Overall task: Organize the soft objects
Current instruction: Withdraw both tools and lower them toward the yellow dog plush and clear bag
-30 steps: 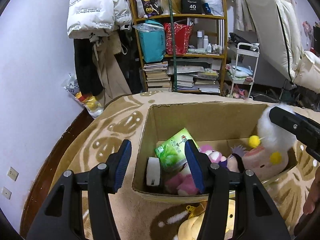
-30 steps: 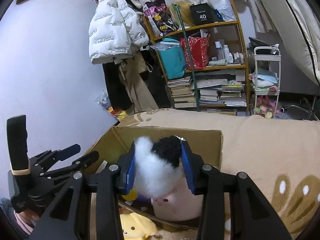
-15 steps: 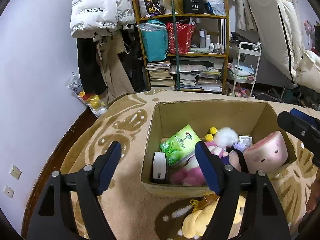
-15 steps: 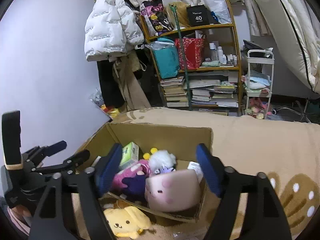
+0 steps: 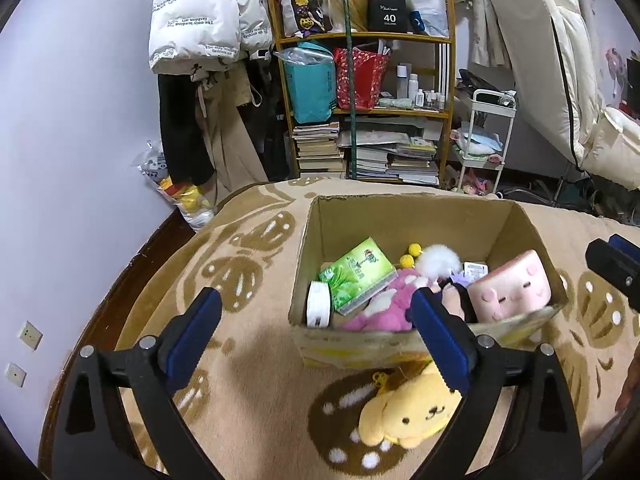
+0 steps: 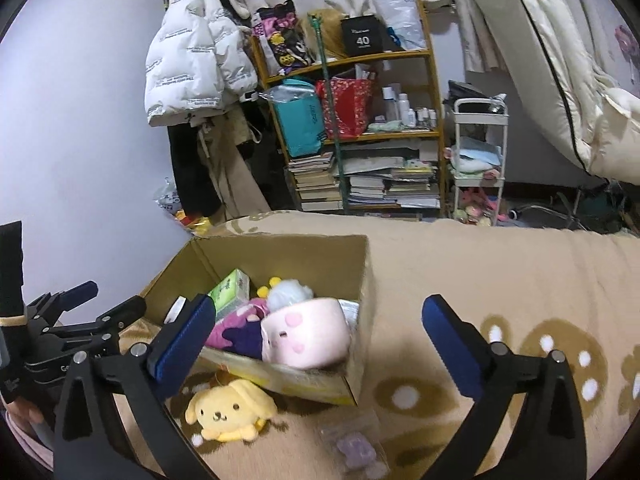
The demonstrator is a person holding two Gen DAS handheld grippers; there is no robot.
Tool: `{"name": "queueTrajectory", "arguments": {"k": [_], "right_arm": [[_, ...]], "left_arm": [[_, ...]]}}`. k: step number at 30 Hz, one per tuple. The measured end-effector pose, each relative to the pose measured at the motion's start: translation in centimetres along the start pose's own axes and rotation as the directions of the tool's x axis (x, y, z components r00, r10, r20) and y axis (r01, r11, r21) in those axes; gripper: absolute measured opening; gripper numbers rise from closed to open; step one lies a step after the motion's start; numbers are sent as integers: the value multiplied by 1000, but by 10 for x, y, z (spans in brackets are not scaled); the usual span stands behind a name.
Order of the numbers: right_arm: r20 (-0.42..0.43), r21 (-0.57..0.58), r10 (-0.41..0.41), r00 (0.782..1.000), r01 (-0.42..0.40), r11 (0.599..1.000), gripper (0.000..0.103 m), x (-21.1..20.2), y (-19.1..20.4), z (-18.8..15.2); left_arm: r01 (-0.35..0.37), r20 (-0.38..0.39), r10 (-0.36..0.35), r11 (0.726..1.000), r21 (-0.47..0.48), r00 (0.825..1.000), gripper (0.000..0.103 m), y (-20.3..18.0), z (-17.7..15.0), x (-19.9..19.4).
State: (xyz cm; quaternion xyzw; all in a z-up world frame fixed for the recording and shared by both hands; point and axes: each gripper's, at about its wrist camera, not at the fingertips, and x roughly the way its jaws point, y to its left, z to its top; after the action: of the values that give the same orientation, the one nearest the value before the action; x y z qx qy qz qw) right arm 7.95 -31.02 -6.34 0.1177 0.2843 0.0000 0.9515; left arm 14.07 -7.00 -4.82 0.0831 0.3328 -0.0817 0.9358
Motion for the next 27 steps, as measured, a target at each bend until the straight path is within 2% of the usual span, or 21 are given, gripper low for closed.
{"name": "queueTrajectory", "arguments": {"k": [16,27], "right_arm": [[-40,5,-43,998,44,999,103,-43,2,-27],[-58,0,-65,996,65,998,103,-49,-1,-35]], "left_arm": [[29,-30,-29,1000,5,999,95,-2,-23,-37],[-7,-33,8,1000,21,999,95,-10,-37,-37]]}}
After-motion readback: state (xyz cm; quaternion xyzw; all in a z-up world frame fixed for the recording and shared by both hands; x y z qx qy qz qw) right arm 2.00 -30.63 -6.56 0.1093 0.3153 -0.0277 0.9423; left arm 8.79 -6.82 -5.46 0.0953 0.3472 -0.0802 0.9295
